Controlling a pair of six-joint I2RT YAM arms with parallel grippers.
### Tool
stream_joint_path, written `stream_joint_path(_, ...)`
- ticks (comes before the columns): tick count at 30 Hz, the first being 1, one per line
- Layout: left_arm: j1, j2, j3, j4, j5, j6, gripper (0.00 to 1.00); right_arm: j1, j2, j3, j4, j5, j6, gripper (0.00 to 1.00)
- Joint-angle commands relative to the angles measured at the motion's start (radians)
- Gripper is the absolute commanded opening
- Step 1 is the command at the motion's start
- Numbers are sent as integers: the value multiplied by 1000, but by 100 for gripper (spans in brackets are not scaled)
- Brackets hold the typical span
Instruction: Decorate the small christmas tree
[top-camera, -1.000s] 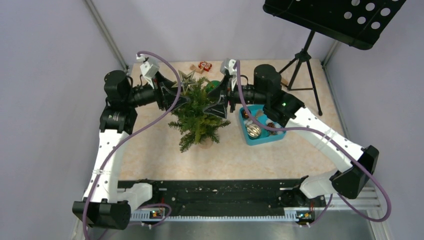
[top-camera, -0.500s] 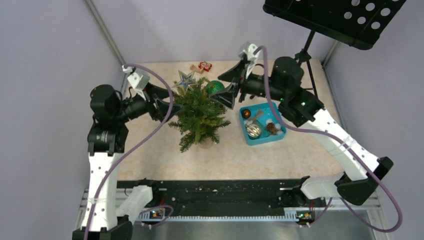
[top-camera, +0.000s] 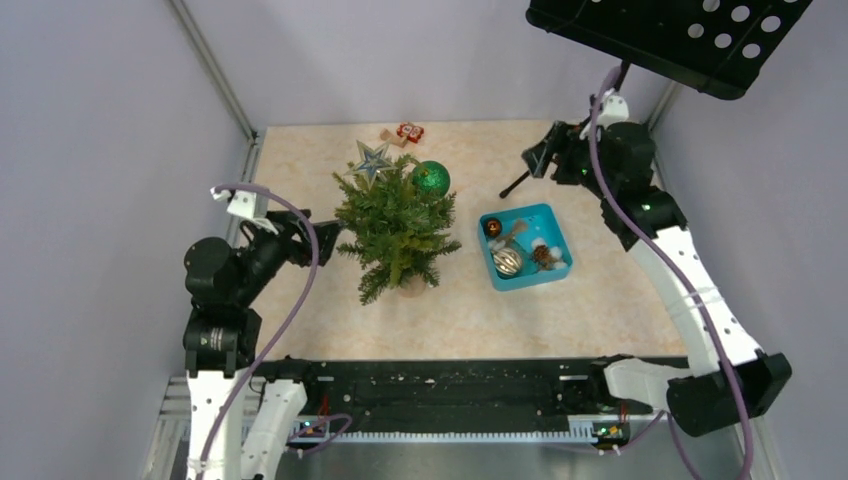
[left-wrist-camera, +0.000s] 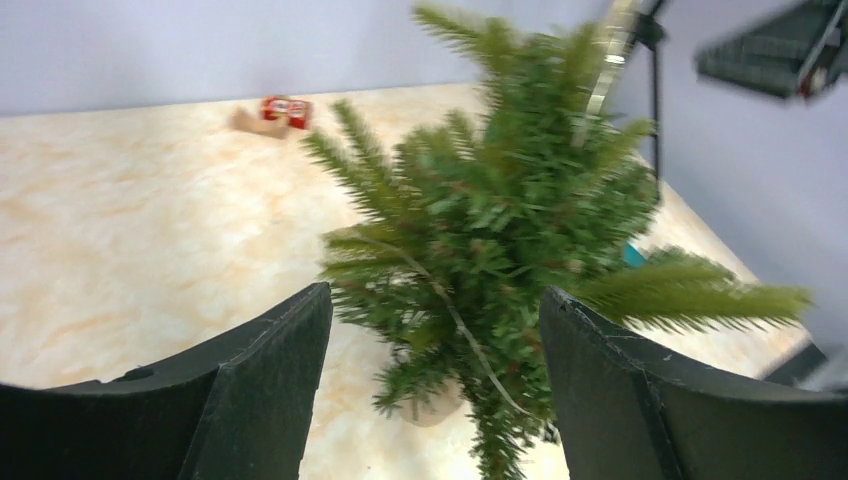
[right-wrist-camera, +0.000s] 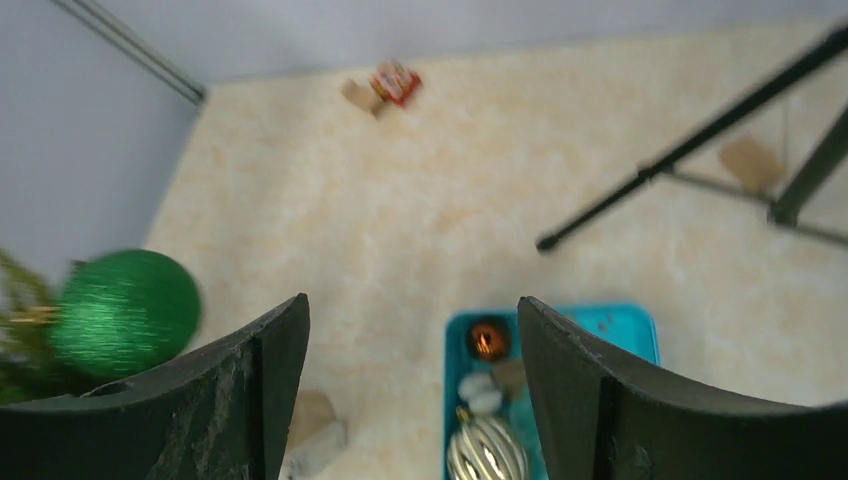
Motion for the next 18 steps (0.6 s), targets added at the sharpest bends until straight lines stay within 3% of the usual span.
stream_joint_path(1,28,-65,-66,17,-286,-66,80,-20,77,-106,-161,51,44,75)
stream_joint_path(4,48,-94,-134,18,-397,-53,79,-21,122,-169,-215,65,11,75)
stream_joint_path(11,57,-119,-233,38,-433,-66,77,-15,178,-277,-300,92,-40,45)
stream_joint_path(18,59,-130,-253,63,-428,-59,76,68,235,-341,-313,209,-29,47)
